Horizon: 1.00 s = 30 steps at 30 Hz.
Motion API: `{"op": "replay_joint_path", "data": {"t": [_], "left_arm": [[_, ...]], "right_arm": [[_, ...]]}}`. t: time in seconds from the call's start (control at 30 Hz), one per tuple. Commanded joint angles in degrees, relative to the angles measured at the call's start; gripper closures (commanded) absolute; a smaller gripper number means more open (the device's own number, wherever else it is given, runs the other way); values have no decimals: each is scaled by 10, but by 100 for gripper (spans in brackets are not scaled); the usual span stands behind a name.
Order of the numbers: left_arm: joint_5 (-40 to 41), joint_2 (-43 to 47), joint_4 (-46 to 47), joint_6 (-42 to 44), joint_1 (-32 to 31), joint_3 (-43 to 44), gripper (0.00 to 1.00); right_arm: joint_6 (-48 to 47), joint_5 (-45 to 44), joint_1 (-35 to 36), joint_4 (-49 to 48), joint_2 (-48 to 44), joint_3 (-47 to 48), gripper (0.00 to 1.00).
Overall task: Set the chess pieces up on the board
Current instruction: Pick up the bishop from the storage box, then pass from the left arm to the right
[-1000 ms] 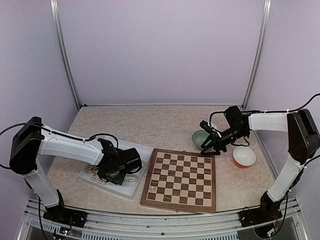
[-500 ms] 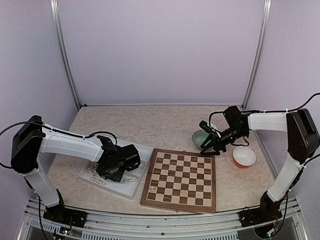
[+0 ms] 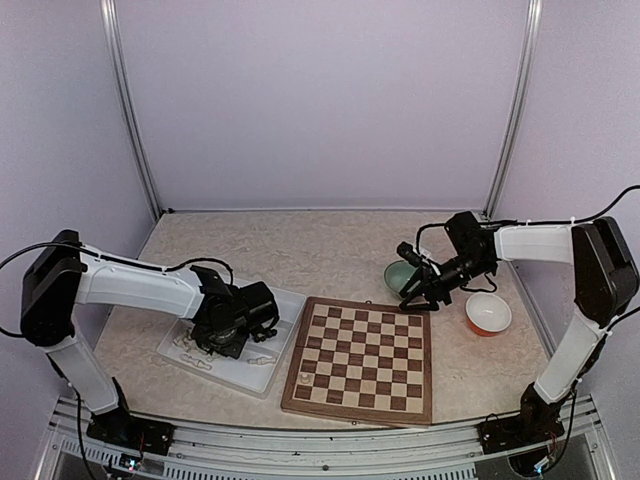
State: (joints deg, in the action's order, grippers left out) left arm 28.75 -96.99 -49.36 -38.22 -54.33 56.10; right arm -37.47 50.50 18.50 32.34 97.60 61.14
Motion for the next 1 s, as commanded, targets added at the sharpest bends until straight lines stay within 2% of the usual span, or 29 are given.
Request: {"op": "replay_joint_path", "data": {"t": [0.0, 0.27, 0.4, 0.57, 0.8, 0.9, 0.97], "left_arm": [[10, 26, -5, 9, 10, 16, 84], [-6, 75, -118, -18, -7, 75, 89], [-44, 118, -123, -20, -18, 101, 90], [-92, 171, -10, -6, -18, 110, 90], [-180, 207, 218, 34, -21, 123, 91], [-228, 203, 292, 43, -20, 133, 91], [-250, 190, 311, 43, -18, 148, 91]], "right_arm": [[-5, 1, 9, 13, 7, 13, 46], [-4, 1, 10, 12, 7, 13, 46], [-5, 6, 12, 14, 8, 16, 46], [20, 59, 20, 12, 7, 33, 49], [166, 188, 44, -54, 19, 92, 49], [203, 180, 76, -78, 13, 121, 47], [166, 127, 106, -62, 1, 146, 46]]}}
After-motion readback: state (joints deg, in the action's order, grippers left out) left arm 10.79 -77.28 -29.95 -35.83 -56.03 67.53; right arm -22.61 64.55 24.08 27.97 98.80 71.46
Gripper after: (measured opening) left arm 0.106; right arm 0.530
